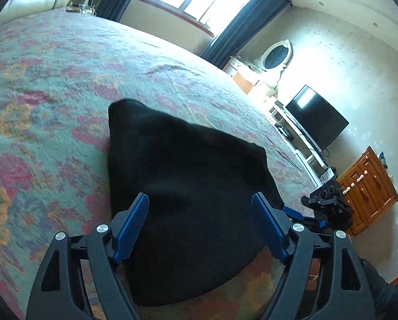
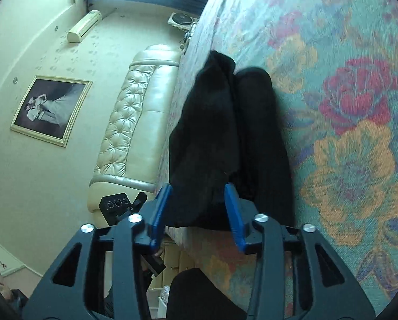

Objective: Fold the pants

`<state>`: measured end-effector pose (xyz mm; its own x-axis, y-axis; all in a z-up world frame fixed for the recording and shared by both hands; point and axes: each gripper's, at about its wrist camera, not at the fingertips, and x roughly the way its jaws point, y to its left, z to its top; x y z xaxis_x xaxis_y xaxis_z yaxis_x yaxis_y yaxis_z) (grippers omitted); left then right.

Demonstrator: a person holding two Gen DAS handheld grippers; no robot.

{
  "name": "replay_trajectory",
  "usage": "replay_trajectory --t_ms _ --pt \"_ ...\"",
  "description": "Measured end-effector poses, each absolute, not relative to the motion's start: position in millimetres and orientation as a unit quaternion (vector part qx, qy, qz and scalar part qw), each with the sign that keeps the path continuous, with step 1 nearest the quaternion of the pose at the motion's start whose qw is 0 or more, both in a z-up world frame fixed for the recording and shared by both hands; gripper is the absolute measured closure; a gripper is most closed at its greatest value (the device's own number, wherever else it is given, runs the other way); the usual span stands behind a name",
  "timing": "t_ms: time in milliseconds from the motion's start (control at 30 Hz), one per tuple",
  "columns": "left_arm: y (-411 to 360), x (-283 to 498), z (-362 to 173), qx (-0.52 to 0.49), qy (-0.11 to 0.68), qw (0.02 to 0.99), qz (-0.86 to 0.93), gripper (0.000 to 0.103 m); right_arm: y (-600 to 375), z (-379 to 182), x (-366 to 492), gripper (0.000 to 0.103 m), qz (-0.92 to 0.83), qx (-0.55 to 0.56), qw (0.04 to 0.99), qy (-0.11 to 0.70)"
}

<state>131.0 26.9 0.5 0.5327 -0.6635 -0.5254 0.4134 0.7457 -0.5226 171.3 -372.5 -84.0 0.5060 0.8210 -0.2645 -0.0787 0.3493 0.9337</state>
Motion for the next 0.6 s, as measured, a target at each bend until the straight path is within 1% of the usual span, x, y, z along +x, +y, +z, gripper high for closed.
replay_trajectory --t_ms 33,67,133,233,300,400,533,567,600 --pt "32 135 6 -0.154 0.359 0.868 -0.305 0.024 -376 -71 176 0.019 0.297 0.458 0.748 0.379" --pt "37 141 7 -0.14 0.355 0.875 -0.297 0.018 -383 -61 181 0.008 0.27 0.433 0.774 0.374" --pt "47 164 0 -0.137 0.376 0.868 -0.293 0.017 -397 -56 199 0.008 0.248 0.423 0.789 0.371" --pt "60 202 -25 -0.164 0.423 0.846 -0.281 0.017 -409 -74 236 0.008 0.244 0.454 0.758 0.4" --pt "62 224 -37 -0.171 0.443 0.836 -0.274 0.017 -405 -86 259 0.008 0.242 0.456 0.742 0.428" --pt "58 248 -45 -0.17 0.452 0.828 -0.286 0.017 -391 -95 283 0.008 0.25 0.442 0.734 0.451" --pt "44 272 -51 -0.165 0.465 0.817 -0.299 0.017 -378 -98 307 0.009 0.275 0.445 0.72 0.457" --pt "41 276 -53 -0.165 0.47 0.814 -0.3 0.017 -375 -98 312 0.016 0.279 0.444 0.718 0.458" --pt "37 279 -54 -0.162 0.472 0.813 -0.299 0.017 -373 -98 315 0.03 0.275 0.436 0.721 0.463"
